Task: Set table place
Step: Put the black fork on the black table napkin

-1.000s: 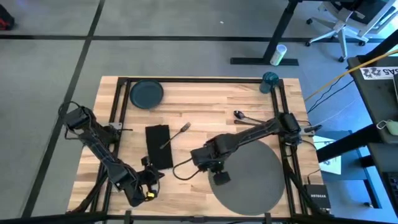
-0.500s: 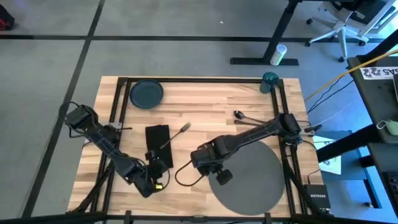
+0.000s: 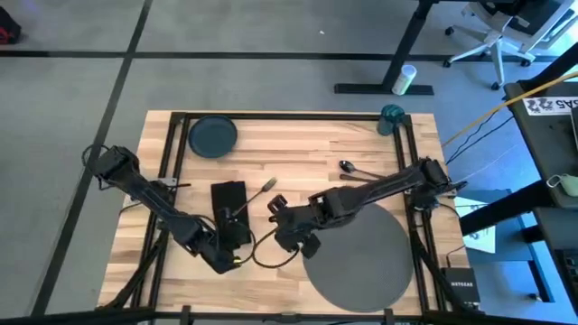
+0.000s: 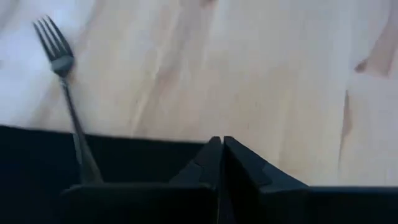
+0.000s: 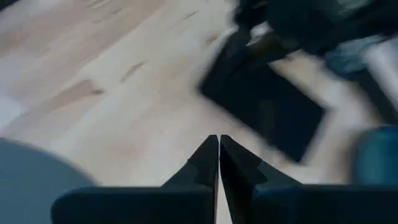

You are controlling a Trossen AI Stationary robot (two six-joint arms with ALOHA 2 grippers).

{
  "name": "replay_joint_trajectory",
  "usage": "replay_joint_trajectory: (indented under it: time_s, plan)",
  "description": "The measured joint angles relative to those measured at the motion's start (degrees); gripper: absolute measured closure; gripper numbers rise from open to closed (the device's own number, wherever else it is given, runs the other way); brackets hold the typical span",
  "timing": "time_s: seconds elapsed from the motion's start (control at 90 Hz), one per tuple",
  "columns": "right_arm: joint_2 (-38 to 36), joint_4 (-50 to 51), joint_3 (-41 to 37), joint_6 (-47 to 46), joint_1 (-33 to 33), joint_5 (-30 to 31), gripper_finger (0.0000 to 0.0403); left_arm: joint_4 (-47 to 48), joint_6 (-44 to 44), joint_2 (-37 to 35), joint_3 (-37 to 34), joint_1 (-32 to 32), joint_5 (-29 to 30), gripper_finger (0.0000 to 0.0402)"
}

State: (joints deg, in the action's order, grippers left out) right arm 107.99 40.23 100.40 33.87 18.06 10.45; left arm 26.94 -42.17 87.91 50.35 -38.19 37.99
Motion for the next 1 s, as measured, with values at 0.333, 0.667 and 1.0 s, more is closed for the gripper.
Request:
replay_joint_trajectory:
  time_s: [0.333, 0.667, 1.0]
  plan:
    - [-12.85, -15.22, -11.26, 2.67, 0.75, 6.49, 0.0403, 1.49, 5.73, -3.55, 0.0, 5.69, 1.32, 0.0402]
    - [-31.18, -45.7, -42.81, -2.29, 0.68, 8.82, 0.0403, 0.9, 7.72, -3.55, 0.0, 9.6, 0.78, 0.0402]
    - [-41.5, -49.71, -63.41, -9.81, -2.63, 13.68, 0.0403, 4.11, 3.47, -3.55, 0.0, 22.01, -19.23, 0.0402]
